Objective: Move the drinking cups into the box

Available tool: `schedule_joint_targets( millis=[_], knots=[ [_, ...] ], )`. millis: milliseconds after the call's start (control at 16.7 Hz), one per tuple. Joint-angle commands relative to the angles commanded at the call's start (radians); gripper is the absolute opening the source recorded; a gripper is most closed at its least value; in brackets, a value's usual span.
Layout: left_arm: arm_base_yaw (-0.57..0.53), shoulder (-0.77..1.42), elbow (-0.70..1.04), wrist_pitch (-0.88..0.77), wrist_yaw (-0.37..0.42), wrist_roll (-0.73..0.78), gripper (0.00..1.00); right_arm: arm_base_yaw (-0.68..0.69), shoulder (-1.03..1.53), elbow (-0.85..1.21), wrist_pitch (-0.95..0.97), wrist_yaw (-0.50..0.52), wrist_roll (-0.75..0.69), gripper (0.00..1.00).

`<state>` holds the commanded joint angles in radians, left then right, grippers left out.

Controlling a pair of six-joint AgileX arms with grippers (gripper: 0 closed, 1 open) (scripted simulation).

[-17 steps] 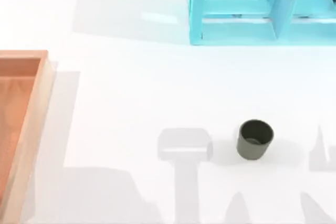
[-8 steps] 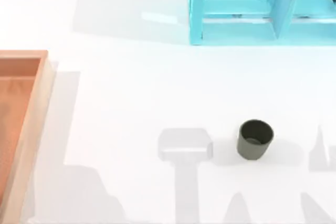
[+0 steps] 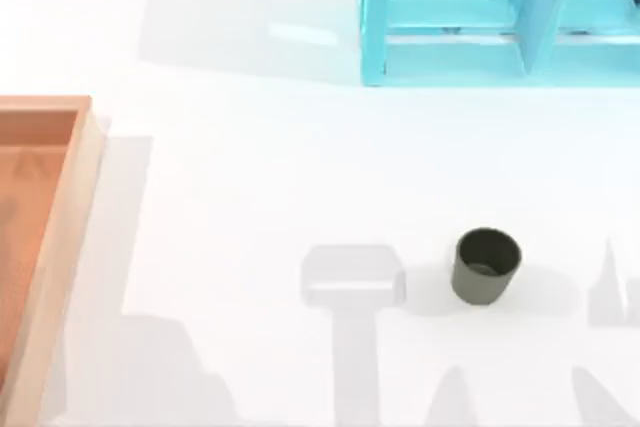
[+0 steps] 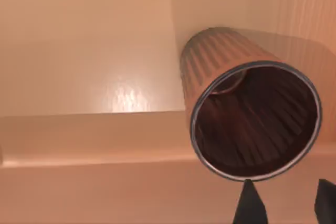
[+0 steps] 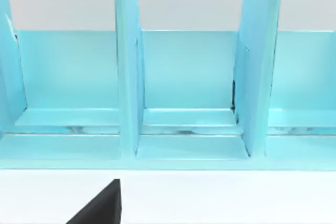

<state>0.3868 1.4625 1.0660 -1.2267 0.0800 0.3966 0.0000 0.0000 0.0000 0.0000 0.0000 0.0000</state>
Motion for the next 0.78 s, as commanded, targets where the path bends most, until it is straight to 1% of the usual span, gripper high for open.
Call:
schedule_joint_targets(
  millis=[360,420,780],
  knots=[
    [0.0,0.0,0.0,0.0,0.0,0.0,0.98,0.0,0.0,0.0,0.0,0.0,0.0,1.0],
    [0.0,0.0,0.0,0.0,0.0,0.0,1.0,0.0,0.0,0.0,0.0,0.0,0.0,1.0],
    [0.0,0.0,0.0,0.0,0.0,0.0,1.0,0.0,0.0,0.0,0.0,0.0,0.0,1.0]
  ],
)
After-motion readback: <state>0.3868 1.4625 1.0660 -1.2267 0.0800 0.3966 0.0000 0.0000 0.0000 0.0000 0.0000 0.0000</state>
